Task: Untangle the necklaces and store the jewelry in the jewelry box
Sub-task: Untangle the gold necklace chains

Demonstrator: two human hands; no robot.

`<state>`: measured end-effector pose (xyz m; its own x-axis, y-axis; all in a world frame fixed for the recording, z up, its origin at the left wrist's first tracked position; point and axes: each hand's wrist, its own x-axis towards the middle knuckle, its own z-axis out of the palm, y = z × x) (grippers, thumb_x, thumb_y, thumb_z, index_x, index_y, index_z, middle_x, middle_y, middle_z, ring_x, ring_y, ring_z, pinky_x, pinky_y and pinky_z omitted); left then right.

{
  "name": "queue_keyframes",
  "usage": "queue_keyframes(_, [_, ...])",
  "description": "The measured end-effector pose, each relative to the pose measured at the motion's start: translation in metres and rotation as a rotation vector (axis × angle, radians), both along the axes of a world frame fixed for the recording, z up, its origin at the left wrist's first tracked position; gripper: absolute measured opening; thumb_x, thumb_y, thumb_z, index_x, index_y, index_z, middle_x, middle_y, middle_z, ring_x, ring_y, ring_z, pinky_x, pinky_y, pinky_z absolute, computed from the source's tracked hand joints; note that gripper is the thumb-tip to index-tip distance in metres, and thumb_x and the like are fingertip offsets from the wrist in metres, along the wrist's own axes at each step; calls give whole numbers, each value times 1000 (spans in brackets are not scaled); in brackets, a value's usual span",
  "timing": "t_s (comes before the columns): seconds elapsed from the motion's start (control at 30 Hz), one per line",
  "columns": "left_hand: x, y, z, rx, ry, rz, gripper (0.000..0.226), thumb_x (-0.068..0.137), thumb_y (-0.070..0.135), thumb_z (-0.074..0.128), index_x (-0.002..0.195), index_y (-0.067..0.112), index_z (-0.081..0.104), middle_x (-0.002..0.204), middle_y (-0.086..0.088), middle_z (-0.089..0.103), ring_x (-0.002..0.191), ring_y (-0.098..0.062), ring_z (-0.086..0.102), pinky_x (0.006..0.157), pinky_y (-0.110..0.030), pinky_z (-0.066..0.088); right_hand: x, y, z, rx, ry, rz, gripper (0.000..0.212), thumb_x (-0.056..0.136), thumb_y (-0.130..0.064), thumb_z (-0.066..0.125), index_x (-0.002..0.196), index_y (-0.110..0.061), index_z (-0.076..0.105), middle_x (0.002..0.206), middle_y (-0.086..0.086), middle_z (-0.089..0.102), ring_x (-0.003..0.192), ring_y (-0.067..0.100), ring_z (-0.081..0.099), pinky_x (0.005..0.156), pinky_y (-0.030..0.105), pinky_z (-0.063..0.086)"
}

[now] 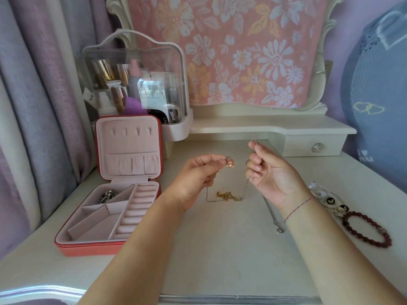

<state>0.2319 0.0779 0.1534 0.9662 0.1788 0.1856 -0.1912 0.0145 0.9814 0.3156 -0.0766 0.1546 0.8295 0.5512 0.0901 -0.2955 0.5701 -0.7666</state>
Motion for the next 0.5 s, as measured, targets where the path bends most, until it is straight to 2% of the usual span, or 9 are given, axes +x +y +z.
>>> queue_keyframes(0.13, [-1,0,2,-45,-22,-24,20,79,26,64,88,12,75,59,5,27,58,-11,20,51,-20,20,0,0,0,-4,6,-4,13,81,-19,58,92,-14,62,56,-7,39,47,5,33,45,15,25])
queue_keyframes(0.33, [-1,-1,3,-45,-42,-2,20,75,25,65,87,10,73,54,10,32,53,-8,23,53,-22,19,0,1,-1,-111,-74,-36,7,86,-14,56,88,-14,62,56,-6,40,47,6,34,45,16,27])
queue_keyframes(0.5, [-2,-2,4,-45,-36,3,18,75,25,66,84,11,74,51,10,31,52,-8,23,55,-26,17,-5,4,-2,-243,-210,-102,14,93,-8,52,88,-13,64,63,-3,47,56,9,41,57,19,35])
